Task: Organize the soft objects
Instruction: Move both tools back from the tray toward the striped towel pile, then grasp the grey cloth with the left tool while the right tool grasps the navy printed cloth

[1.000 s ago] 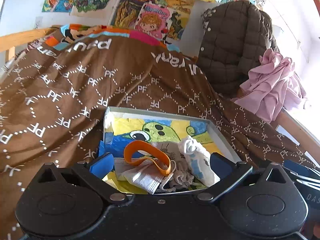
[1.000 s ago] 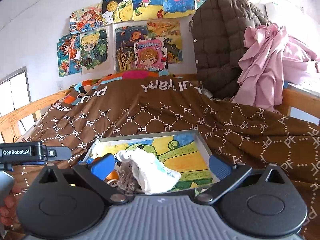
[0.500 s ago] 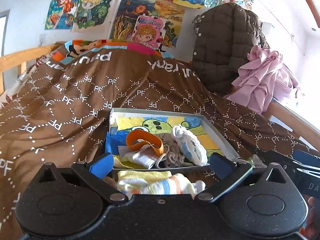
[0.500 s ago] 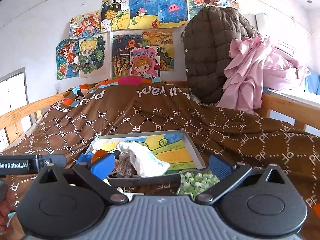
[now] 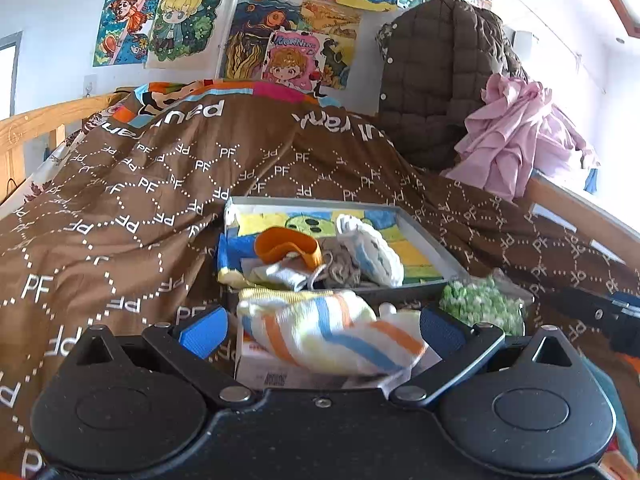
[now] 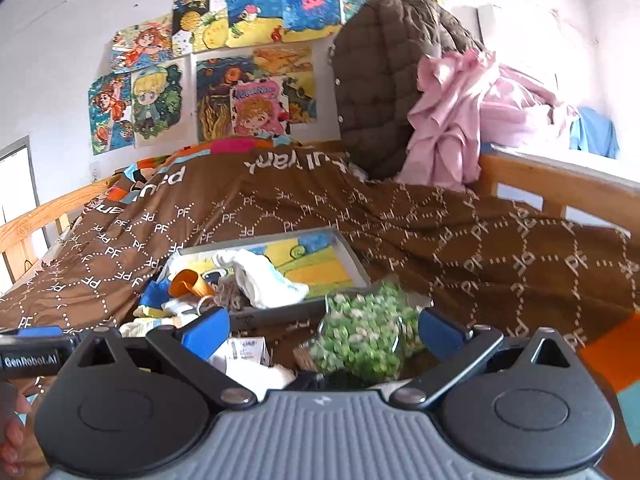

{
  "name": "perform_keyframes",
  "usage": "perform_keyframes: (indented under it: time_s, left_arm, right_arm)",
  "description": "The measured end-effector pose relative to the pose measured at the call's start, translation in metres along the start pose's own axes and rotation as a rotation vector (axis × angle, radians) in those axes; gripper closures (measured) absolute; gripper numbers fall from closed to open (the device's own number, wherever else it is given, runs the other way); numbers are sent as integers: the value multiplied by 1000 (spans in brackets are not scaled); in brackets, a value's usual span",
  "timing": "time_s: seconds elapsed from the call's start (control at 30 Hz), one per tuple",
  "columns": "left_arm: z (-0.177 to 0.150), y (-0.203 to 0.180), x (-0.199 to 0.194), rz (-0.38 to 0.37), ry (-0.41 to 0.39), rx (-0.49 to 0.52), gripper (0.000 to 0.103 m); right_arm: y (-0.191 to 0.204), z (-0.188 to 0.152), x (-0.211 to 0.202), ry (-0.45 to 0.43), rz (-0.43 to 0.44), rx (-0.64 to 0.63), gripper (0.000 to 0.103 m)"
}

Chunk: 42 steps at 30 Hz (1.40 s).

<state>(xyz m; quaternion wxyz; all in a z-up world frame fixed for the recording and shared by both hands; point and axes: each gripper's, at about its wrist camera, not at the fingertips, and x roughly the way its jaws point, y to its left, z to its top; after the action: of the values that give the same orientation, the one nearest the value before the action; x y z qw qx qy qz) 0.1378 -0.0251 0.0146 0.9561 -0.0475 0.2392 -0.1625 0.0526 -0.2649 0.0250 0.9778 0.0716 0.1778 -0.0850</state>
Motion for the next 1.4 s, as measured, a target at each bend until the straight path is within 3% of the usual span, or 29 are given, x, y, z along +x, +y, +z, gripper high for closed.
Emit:
perform_keyframes:
  time_s: [0.4, 0.83, 1.2, 1.4]
  left_arm:
    - [-27, -11, -11, -11, 56, 55, 1]
    - [-51, -34, -3, -53, 122, 146, 1]
    - [-62, -42, 12, -74, 165, 182, 1]
    - [-63, -43, 19, -66, 160, 189, 1]
  right_arm:
    - [-13, -16, -10, 119, -48, 37, 0]
    - [-27, -24, 12, 252, -53, 77, 0]
    - [-31, -22, 29, 325, -26, 27, 0]
    - [-24, -18, 49, 351, 1, -87, 0]
